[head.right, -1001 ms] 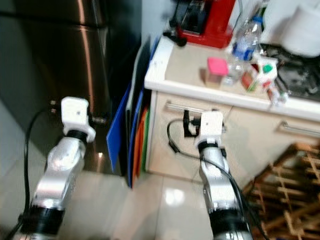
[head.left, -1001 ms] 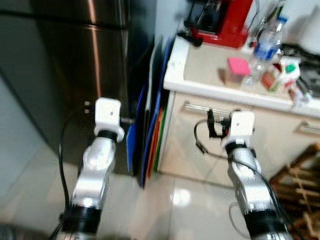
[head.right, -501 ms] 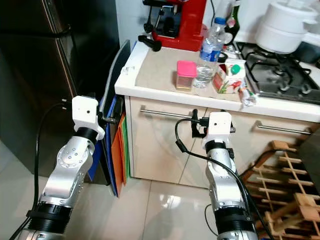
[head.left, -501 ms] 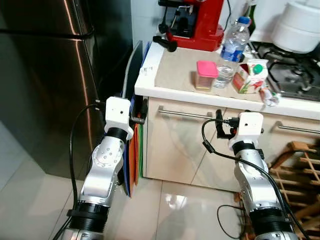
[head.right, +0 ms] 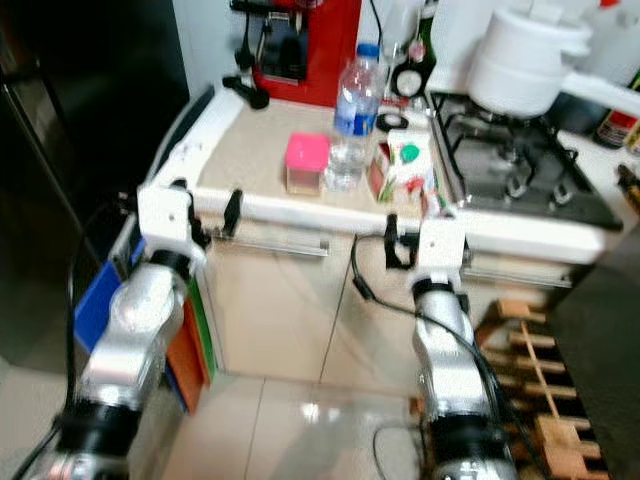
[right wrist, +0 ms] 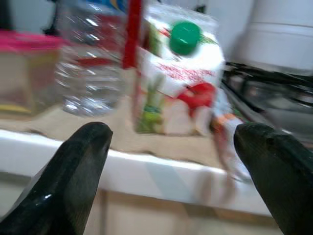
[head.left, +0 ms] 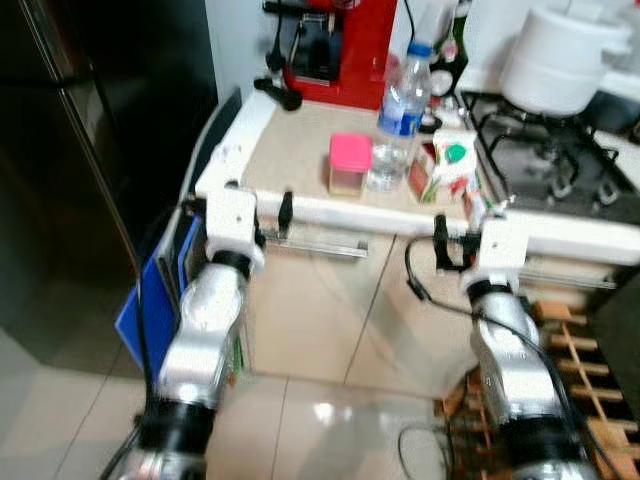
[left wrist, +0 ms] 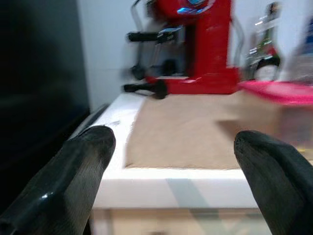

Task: Restocking fridge

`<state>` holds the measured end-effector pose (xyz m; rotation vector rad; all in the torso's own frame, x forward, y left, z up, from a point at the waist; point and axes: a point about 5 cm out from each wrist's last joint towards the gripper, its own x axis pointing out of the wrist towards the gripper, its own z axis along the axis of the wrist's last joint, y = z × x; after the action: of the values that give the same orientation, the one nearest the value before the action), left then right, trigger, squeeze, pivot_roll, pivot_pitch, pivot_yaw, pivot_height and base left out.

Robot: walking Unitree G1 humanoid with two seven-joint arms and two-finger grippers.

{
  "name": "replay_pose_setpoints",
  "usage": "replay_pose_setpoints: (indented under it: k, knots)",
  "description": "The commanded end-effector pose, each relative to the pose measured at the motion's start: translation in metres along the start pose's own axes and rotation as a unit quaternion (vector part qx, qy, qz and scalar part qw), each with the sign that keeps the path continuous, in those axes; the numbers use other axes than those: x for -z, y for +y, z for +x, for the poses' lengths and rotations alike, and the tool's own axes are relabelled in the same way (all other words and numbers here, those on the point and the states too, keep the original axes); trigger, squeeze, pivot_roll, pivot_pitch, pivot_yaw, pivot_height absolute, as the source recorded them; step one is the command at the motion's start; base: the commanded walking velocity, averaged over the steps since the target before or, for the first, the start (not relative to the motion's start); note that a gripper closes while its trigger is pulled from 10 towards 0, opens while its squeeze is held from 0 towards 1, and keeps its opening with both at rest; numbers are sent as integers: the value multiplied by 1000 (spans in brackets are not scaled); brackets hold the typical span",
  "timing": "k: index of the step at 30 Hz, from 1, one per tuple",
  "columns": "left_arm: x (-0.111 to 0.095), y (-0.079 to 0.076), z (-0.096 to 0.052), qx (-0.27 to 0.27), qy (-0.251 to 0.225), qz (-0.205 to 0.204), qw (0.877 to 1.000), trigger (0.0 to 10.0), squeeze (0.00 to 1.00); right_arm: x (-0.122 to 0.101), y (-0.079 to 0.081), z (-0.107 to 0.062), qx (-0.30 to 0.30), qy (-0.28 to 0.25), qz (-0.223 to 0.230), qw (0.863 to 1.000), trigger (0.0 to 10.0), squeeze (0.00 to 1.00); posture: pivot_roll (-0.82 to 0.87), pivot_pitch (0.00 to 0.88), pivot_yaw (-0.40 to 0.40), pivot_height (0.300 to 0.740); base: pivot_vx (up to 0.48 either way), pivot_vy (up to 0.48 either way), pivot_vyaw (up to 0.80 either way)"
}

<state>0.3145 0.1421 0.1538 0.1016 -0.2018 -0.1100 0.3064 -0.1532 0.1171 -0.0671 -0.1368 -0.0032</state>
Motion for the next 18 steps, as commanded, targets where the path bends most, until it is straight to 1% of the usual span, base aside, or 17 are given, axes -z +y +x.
replay_pose_setpoints:
  k: [1, 4, 5, 8, 9, 11, 12, 13, 14, 15, 16, 17, 18]
  knots:
    - [-3, -3, 2, 8, -5, -5, 1000, 10000, 0, -16, -3, 1, 5, -22, 4, 1000, 10000, 0, -42, 0, -39, 740, 0, 0, 0]
    - [-6, -4, 4, 11, -12, 7, 1000, 10000, 0, -31, 2, 7, 1, -44, 22, 999, 10000, 0, -44, 0, -39, 740, 0, 0, 0]
    - [-6, -4, 4, 11, -12, 7, 1000, 10000, 0, -31, 2, 7, 1, -44, 22, 999, 10000, 0, -44, 0, -39, 740, 0, 0, 0]
    - [-11, -8, 8, 22, -24, 11, 999, 10000, 0, -58, 7, 24, 1, -85, 38, 996, 10000, 0, -40, 0, -33, 740, 0, 0, 0]
    - [-11, -8, 8, 22, -24, 11, 999, 10000, 0, -58, 7, 24, 1, -85, 38, 996, 10000, 0, -40, 0, -33, 740, 0, 0, 0]
    - [-13, -11, 9, 30, -25, 4, 999, 10000, 0, -82, 11, 46, -5, -118, 48, 992, 10000, 0, -34, 0, -33, 740, 0, 0, 0]
    - [-13, -11, 9, 30, -25, 4, 999, 10000, 0, -82, 11, 46, -5, -118, 48, 992, 10000, 0, -34, 0, -33, 740, 0, 0, 0]
    - [-15, -14, 8, 36, -30, 1, 999, 10000, 0, -99, 17, 62, -17, -135, 53, 989, 10000, 0, -12, 0, -39, 740, 0, 0, 0]
    - [-15, -14, 8, 36, -30, 1, 999, 10000, 0, -99, 17, 62, -17, -135, 53, 989, 10000, 0, -12, 0, -39, 740, 0, 0, 0]
    - [-16, -15, 8, 38, -33, 2, 999, 10000, 0, -104, 19, 67, -22, -139, 53, 989, 10000, 0, -12, 0, -39, 740, 0, 0, 0]
    - [-17, -18, 7, 41, -37, 5, 998, 10000, 0, -109, 20, 72, -26, -141, 54, 988, 10000, 0, 4, 0, -51, 740, 0, 0, 0]
    - [-23, -24, 7, 53, -48, 14, 997, 10000, 0, -120, 24, 86, -36, -137, 60, 988, 10000, 0, 30, 0, -62, 740, 0, 0, 0]
    - [-23, -24, 7, 53, -48, 14, 997, 10000, 0, -120, 24, 86, -36, -137, 60, 988, 10000, 0, 30, 0, -62, 740, 0, 0, 0]
